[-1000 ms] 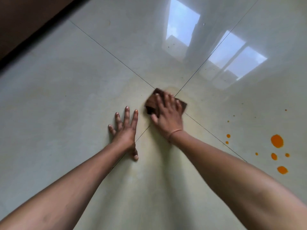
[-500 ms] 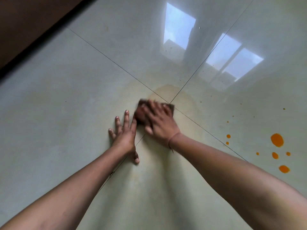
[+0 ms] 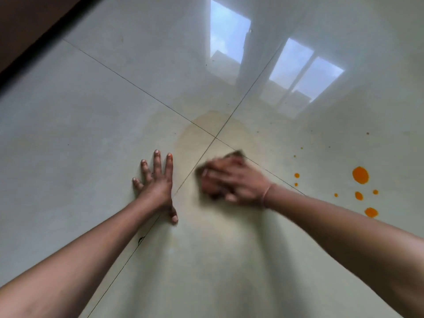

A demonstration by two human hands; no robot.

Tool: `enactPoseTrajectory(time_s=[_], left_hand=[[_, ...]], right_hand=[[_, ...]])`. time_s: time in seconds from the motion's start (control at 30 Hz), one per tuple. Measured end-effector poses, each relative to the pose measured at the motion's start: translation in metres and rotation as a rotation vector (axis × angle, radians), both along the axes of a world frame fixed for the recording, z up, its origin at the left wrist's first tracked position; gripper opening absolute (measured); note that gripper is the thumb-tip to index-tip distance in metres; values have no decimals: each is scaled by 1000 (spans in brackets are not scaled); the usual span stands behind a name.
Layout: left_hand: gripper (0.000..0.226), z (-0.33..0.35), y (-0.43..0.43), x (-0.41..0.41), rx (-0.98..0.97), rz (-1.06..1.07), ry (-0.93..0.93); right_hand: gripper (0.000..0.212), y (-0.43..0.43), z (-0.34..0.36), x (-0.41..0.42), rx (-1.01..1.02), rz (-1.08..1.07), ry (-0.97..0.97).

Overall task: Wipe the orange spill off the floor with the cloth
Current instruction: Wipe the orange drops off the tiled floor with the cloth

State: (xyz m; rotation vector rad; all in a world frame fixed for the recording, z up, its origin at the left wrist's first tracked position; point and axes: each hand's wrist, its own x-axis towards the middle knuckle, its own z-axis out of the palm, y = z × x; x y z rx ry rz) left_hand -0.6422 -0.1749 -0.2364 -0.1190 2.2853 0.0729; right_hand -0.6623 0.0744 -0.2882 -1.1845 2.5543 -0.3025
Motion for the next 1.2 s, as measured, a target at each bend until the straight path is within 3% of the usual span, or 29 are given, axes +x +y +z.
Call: enactPoseTrajectory(time_s=[0.07, 0.13, 0.17, 0.23, 0.3, 0.33, 0.43, 0.47, 0.53, 0.67, 0.73, 0.87, 0.9, 1.03, 1.1, 1.2], left_hand=[[171, 2, 5, -1, -72, -39, -33], [164, 4, 18, -9, -120, -76, -13], [160, 7, 25, -14, -111, -90, 29], [152, 8, 55, -26, -14, -191, 153], [150, 8, 91, -33, 120, -312, 191], [151, 6, 110, -37, 163, -370, 174], [156, 0, 161, -61, 215, -497, 116], [156, 0, 177, -71, 216, -534, 108], [156, 2, 201, -86, 201, -636, 90], [162, 1, 214, -85, 119, -719, -3], [165, -1, 221, -80, 100, -703, -32], [168, -5, 222, -80, 103, -687, -22], [168, -5, 220, -80, 116, -692, -14], [169, -3, 206, -79, 99, -696, 92], [170, -3, 196, -76, 57, -604, 127], [174, -10, 190, -76, 57, -455, 64]], right_hand=[[72, 21, 2, -27, 51, -548, 15], [74, 17, 1, -11, 59, -805, 33], [76, 8, -2, 11, 16, -732, 36], [81, 11, -2, 77, -4, -379, -17], [84, 45, 0, 91, 23, -156, -11], [82, 63, -1, 80, 37, -195, 45], [77, 95, 3, 38, 107, -793, 33], [79, 94, 3, 40, 122, -901, 36], [83, 81, -1, 75, 88, -869, 43], [89, 99, 8, 147, 58, -531, -29], [87, 129, 5, 122, 110, -620, 30], [81, 125, 3, 54, 64, -1222, -1], [80, 114, 1, 58, 56, -1230, 3], [85, 92, 6, 143, 30, -814, 9], [87, 115, 2, 133, 31, -690, 9], [81, 142, -3, 42, 65, -927, 55]])
